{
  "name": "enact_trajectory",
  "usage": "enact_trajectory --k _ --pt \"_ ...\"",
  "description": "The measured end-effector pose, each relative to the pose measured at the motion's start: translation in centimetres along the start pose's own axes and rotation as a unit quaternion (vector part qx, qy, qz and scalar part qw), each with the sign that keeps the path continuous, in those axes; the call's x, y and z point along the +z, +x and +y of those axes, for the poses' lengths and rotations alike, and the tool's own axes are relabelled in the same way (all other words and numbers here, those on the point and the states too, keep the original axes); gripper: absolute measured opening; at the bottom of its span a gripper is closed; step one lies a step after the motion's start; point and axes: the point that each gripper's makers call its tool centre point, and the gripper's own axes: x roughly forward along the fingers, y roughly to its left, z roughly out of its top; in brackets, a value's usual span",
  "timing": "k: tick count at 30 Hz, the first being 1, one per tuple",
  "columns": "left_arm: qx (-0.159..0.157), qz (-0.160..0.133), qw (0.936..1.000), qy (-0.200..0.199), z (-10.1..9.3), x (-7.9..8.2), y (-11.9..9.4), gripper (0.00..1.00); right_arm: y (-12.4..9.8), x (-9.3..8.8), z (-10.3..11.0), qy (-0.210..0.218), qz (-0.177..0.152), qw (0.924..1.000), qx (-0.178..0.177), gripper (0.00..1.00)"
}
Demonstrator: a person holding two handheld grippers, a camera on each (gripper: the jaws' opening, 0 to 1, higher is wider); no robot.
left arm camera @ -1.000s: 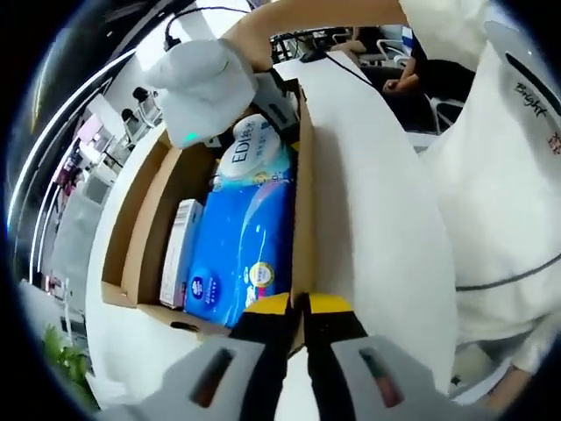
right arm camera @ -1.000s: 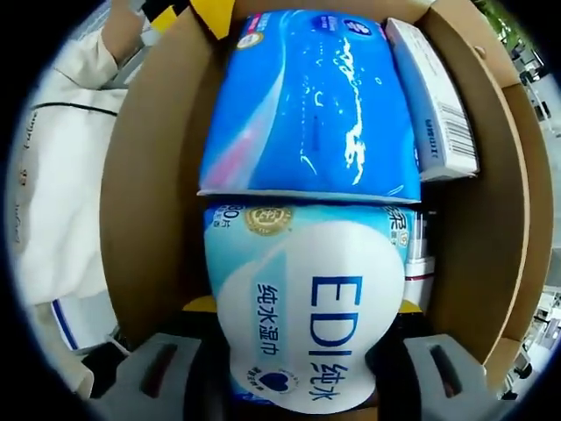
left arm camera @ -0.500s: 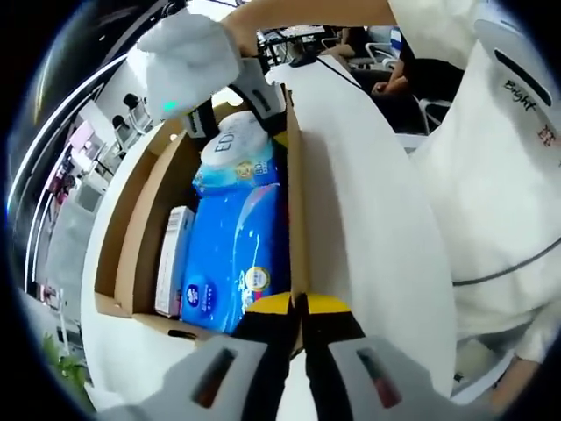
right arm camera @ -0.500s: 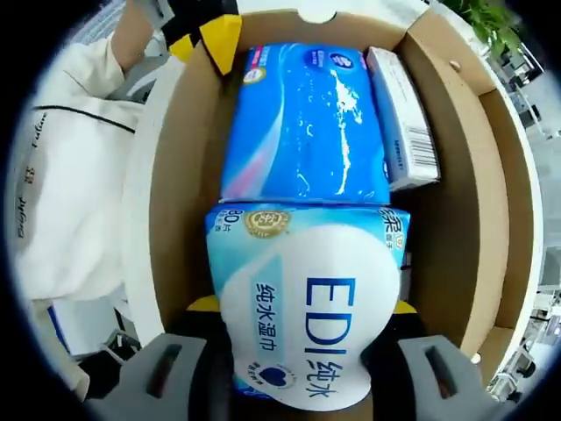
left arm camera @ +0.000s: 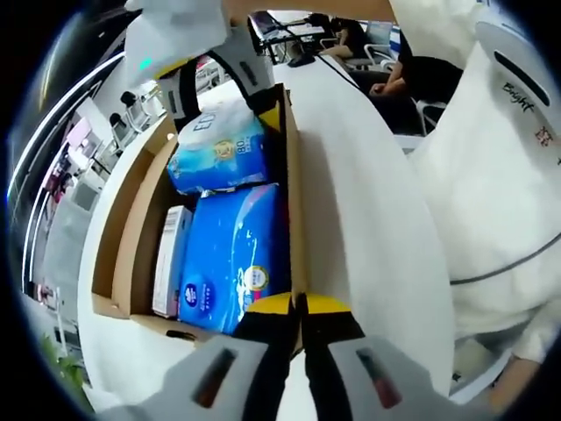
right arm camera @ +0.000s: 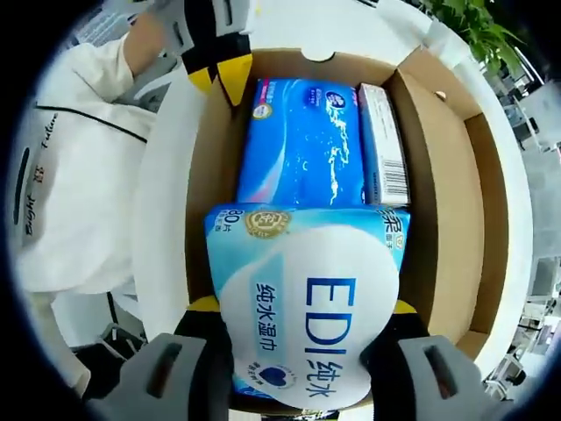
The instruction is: Operate the shoe box by opening the lid, removing the specified soft item, and placing it in the target area until the item is outside and the box remains undamaged.
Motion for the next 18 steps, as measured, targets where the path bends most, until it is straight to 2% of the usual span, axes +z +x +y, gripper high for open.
enact_trajectory --k 5,9,12,13,15,18 --pt "0.002 0.001 1.0 0.0 0.0 0.0 0.0 0.02 -0.1 0.0 0.1 -0.03 0.02 0.9994 0.003 0.61" --pt "0.002 -0.001 1.0 0.001 0.1 0.0 -0.1 0.02 -0.7 -0.6 -0.3 -0.023 0.026 0.9993 0.009 0.6" --pt "0.002 -0.002 1.0 0.002 0.1 0.0 -0.1 0.02 -1.3 -0.9 -0.3 -0.029 0.027 0.9992 -0.001 0.6" --pt "0.002 -0.003 1.0 0.002 0.1 0.0 -0.1 0.02 -1.3 -0.6 -0.7 -0.027 0.015 0.9995 -0.012 0.61" --pt "0.002 -0.004 1.0 0.001 0.2 0.0 -0.1 0.02 -1.5 -0.7 -0.5 -0.028 0.018 0.9995 -0.004 0.61" --pt "0.002 -0.004 1.0 0.001 0.2 0.0 -0.1 0.02 -2.1 -0.9 -0.8 -0.024 0.019 0.9995 -0.013 0.61"
